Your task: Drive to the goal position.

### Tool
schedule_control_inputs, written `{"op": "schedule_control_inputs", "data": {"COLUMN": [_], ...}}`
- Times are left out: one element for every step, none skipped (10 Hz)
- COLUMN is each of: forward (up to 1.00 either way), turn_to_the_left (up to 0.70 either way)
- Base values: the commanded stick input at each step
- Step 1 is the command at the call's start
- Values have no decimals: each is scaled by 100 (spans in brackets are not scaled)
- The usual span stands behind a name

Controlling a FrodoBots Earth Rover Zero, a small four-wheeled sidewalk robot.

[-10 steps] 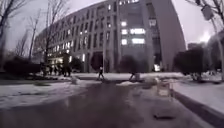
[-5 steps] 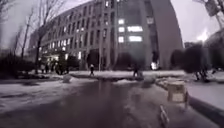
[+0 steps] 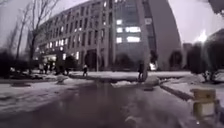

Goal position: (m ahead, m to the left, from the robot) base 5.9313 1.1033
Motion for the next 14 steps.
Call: {"op": "schedule_control_inputs", "data": {"forward": [100, 100, 100, 100, 100, 100, 100, 100, 100, 100, 100, 100, 100, 100], "turn_to_the_left": [-27, -27, -27, -27, -27, -27, -27, -27, -27, -27, -27, -27, -27, -27]}}
